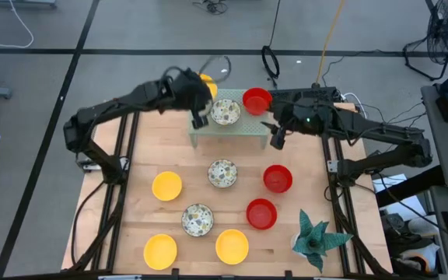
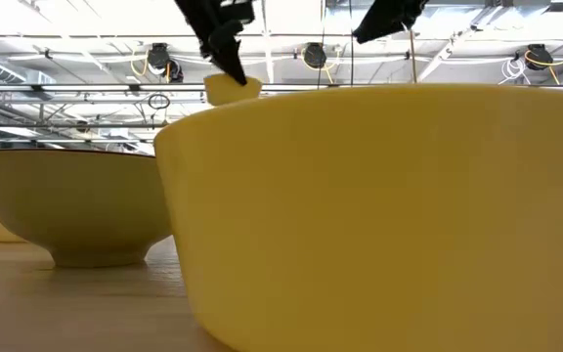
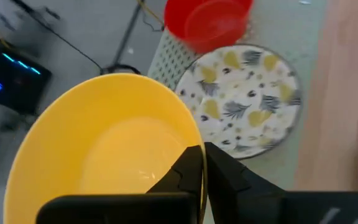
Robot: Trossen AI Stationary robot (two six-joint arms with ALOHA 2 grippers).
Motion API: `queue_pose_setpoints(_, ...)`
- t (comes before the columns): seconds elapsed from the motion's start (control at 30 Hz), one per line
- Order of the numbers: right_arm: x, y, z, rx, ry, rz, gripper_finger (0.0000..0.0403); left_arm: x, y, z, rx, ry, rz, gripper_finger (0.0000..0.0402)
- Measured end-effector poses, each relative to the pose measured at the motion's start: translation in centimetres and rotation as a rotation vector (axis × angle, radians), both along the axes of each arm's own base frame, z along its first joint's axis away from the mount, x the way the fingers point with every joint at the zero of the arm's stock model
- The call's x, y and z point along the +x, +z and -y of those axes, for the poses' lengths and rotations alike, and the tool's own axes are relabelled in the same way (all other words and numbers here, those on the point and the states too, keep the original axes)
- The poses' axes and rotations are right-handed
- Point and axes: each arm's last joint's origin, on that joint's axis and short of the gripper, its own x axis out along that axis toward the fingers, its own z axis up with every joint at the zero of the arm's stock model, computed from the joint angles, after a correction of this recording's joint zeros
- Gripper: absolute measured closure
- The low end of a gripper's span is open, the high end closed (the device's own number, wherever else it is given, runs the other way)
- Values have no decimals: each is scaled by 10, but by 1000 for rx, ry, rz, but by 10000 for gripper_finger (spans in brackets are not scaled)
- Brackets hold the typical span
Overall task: Pick & Place Mini bowls
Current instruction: Put the yellow bowl on the shelf
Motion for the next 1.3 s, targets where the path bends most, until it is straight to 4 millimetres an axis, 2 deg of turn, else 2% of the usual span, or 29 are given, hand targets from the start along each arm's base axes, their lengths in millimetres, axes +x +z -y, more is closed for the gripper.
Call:
queue_pose_setpoints(0.13, -2, 0, 8, 0, -34, 0, 203, -16, 0, -31, -60, 89, 48, 392)
queue_pose_setpoints(0.23, -3, 0, 12, 1, -50, 0, 203, -21, -4, -45, -98, 101, 60, 386)
queue_pose_setpoints(0.5, -5, 0, 17, -16, -60, -11, 203, 1, -44, -68, -171, 93, -17, 393)
queue_pose_setpoints(0.63, -5, 0, 17, -16, -59, -12, 203, 5, -50, -77, -151, 106, -10, 382)
queue_pose_setpoints(0.77, -5, -1, 17, -15, -59, -20, 203, 10, -65, -86, -188, 125, -37, 393)
queue_pose_setpoints(0.97, -4, -7, 17, -13, -57, -31, 203, 15, -72, -86, -250, 82, -15, 380)
queue_pose_setpoints(1.17, -2, -25, 18, -11, -52, -77, 203, 21, -72, -76, -251, 52, -24, 373)
queue_pose_setpoints(1.3, -1, -30, 18, -24, -44, -83, 203, 24, -73, -69, -260, 36, -39, 372)
